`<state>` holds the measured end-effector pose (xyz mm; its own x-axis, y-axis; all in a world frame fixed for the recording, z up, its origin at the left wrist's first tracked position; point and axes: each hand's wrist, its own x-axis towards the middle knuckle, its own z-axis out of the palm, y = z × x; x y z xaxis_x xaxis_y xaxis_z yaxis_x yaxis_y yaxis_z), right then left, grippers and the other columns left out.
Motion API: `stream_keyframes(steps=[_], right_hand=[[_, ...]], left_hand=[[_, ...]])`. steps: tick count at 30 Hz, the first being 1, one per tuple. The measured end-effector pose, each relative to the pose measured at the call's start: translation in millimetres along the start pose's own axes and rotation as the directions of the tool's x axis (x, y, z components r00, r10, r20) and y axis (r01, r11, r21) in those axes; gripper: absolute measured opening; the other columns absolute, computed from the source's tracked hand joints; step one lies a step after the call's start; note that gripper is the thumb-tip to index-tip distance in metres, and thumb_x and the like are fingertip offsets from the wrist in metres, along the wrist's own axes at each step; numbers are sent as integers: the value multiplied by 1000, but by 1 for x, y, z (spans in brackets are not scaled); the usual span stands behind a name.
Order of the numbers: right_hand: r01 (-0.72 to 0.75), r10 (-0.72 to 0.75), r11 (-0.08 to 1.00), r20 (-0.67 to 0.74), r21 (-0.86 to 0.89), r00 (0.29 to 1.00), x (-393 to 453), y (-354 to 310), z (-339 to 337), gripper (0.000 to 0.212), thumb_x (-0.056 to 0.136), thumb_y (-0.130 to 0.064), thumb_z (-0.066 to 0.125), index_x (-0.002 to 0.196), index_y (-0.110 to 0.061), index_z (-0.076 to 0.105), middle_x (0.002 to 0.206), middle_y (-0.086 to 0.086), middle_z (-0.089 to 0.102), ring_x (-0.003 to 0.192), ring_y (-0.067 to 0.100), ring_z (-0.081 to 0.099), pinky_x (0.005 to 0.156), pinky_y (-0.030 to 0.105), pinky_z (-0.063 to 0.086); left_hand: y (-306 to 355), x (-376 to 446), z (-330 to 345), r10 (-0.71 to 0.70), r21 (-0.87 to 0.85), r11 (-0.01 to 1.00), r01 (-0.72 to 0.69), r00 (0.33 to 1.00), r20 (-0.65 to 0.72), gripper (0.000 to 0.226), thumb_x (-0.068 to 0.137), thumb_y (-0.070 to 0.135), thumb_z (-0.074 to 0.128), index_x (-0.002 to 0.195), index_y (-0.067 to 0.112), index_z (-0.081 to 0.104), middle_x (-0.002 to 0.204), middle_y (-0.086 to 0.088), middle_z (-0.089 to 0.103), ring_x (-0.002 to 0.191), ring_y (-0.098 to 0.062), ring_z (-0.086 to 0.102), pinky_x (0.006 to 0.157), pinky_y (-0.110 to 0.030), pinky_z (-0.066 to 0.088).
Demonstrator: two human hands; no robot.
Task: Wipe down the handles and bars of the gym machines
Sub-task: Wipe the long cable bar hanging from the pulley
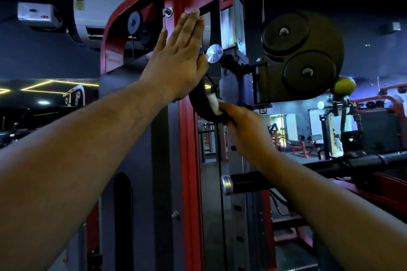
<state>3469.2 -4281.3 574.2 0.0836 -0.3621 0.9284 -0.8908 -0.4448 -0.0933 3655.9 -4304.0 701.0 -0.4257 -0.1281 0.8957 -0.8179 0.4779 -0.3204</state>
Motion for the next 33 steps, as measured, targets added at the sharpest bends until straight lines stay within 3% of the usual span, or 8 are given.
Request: stream_keyframes(steps=[3,5,8,12,19,26,30,33], right_hand=[[-66,86,992,196,-103,977,13,16,-11,40,108,-14,42,144,-26,52,107,0,64,77,7,58,66,14,47],[-129,92,983,258,129,962,26,10,-13,32,108,-19,41,133,-24,61,98,8,68,75,15,61,69,18,52],[-200,46,898,369,391,928,38,0,-16,32,100,-42,40,115,-32,66,109,5,70,103,23,66,95,44,53],[-30,-47,985,431,170,901,31,13,-19,41,98,-53,56,130,-29,56,120,-5,61,107,11,61,93,38,54],[-20,-56,985,431,170,901,43,-10,-10,107,61,-64,79,150,-21,38,148,1,52,132,17,51,105,32,45],[-5,-11,999,461,32,888,46,6,-8,69,68,-61,84,117,-24,52,115,-4,60,107,16,60,84,30,51],[-98,-20,953,381,288,924,33,-10,-1,97,70,-53,85,150,-24,39,148,-2,51,128,7,48,99,23,42],[-3,-64,976,303,216,951,22,-1,6,102,75,-53,84,156,-28,28,154,-2,42,139,12,43,111,31,40]], left_hand=[[-1,0,0,4,9,1000,-4,1000,-8,71,107,46,21,164,17,-9,171,0,-19,157,-14,-16,129,-48,-3],[-1,0,1,6,11,1000,-5,1000,-10,71,107,45,22,164,17,-9,171,-1,-18,157,-14,-16,129,-48,-3],[0,-1,1,-1,7,1000,1,1000,-14,71,107,45,22,164,17,-9,171,0,-18,157,-14,-15,129,-48,-3],[1,-1,-1,10,27,1000,-10,1000,-1,71,107,47,19,164,18,-10,171,0,-19,157,-14,-16,129,-48,-4],[0,-1,-1,-4,23,1000,5,1000,-15,68,109,45,21,164,19,-9,172,0,-17,157,-15,-14,129,-49,-2],[-1,-1,-2,11,31,999,-10,1000,-9,68,108,45,20,164,18,-8,172,-1,-16,158,-15,-13,129,-50,-1],[0,-2,-1,3,24,1000,-2,1000,-16,68,108,46,20,164,18,-8,172,-1,-15,158,-16,-13,129,-50,-1],[2,-1,0,-6,19,1000,6,1000,-18,68,108,45,21,164,19,-8,172,0,-16,158,-15,-13,129,-50,-1]])
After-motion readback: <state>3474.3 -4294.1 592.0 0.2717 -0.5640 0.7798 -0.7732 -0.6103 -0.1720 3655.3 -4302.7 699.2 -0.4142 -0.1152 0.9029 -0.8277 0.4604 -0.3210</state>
